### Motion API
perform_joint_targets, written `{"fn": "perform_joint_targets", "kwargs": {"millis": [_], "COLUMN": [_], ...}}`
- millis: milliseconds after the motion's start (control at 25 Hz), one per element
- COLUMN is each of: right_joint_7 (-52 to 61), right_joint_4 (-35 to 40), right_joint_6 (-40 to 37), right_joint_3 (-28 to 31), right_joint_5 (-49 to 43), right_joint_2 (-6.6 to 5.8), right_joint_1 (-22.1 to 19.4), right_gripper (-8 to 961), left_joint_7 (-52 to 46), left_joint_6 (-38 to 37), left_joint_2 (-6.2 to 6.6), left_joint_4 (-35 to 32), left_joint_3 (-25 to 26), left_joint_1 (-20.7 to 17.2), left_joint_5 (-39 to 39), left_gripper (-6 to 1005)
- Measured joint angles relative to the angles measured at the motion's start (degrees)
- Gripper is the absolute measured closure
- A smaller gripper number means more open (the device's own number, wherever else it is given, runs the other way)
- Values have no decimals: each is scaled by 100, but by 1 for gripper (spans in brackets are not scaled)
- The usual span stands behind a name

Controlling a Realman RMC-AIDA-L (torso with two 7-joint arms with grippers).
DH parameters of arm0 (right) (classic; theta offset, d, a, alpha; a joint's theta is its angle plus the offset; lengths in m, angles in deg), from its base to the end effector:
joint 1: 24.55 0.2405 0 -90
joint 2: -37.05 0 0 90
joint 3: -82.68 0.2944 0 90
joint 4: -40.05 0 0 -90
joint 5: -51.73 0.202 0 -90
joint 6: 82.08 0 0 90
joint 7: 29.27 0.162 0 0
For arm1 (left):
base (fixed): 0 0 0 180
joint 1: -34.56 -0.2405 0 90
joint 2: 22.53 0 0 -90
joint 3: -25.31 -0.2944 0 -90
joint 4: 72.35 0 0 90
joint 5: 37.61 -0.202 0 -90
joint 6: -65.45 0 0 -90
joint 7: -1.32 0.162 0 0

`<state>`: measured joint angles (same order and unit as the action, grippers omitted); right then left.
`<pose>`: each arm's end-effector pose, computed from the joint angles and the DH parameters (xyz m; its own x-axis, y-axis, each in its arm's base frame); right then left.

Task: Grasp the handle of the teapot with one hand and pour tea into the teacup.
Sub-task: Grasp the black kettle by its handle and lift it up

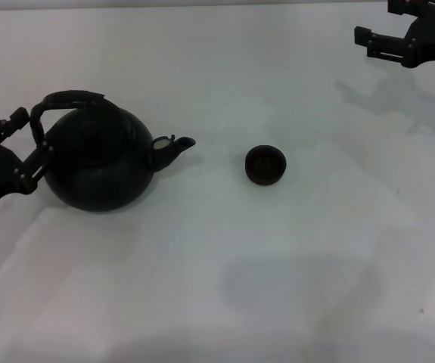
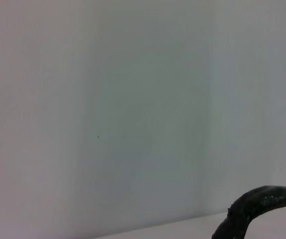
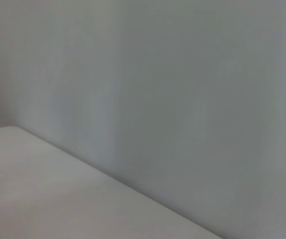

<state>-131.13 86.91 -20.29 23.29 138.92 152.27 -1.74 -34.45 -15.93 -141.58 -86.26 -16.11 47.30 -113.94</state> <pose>0.3057 0.3927 0.0121 0.8441 -0.2227 -0.4878 -0.4901 -0.6895 -0.5332 -0.3751 0.2663 -0.0350 0.6959 0.0894 0.7126 0.6385 -0.5312 -0.5569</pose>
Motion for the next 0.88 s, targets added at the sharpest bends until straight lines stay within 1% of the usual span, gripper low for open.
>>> {"fn": "perform_joint_targets", "kwargs": {"millis": [200,280,320,440,520,720,880], "right_joint_7": [2,-1,-1,-1,-1,-1,-1], "right_joint_4": [-42,-61,-74,-77,-81,-88,-96], "right_joint_6": [-189,-207,-211,-212,-213,-219,-220], "right_joint_3": [-131,-137,-139,-141,-142,-143,-142], "right_joint_5": [-1,-1,-1,-1,-1,-6,-25], "right_joint_2": [0,0,0,0,0,0,0], "right_joint_1": [11,11,17,18,19,22,22], "right_gripper": [124,124,124,124,124,124,124], "left_joint_7": [-1,-13,-40,-62,-109,-93,-88], "left_joint_6": [1,24,82,146,209,371,387], "left_joint_2": [-14,-22,-25,-20,-6,-24,-24], "left_joint_4": [28,94,208,277,295,313,319], "left_joint_3": [35,46,55,35,2,52,53], "left_joint_1": [4,29,63,82,118,149,156], "left_joint_5": [12,89,262,384,366,426,695], "left_gripper": [401,614,631,683,717,803,801]}}
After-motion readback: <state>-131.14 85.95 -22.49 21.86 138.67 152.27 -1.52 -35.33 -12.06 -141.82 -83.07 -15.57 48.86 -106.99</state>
